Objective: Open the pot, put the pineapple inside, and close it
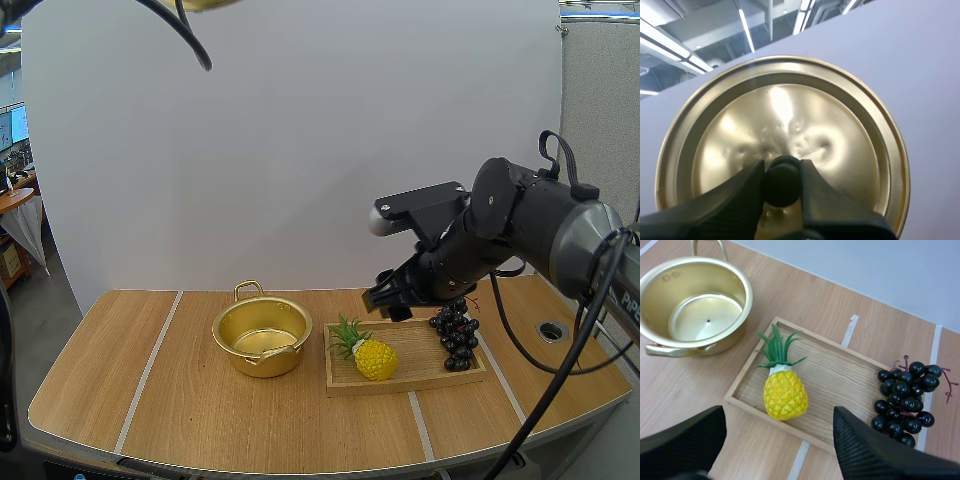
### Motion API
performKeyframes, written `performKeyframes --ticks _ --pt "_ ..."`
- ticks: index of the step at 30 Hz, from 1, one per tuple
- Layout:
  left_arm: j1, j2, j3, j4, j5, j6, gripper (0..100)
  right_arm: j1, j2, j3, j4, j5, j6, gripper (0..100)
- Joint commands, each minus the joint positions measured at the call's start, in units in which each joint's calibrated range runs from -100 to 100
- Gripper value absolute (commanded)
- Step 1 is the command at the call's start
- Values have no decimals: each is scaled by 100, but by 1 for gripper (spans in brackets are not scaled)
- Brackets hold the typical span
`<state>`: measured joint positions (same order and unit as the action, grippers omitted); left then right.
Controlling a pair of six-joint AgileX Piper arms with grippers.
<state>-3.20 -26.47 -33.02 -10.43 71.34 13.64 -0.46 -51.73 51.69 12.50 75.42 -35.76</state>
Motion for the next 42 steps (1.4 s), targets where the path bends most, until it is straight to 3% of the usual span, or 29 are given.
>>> performKeyframes --ticks 1,13,42 --pt "-18 -48 -70 20 -1187 -63 0 -17 477 -68 335 250 -1125 100" --pt "-18 -48 -70 20 -1231 -63 0 115 2158 -413 597 -35 -1494 100" --pt "-18 -48 -70 20 -1231 -63 0 236 4080 -721 525 -735 -1414 100"
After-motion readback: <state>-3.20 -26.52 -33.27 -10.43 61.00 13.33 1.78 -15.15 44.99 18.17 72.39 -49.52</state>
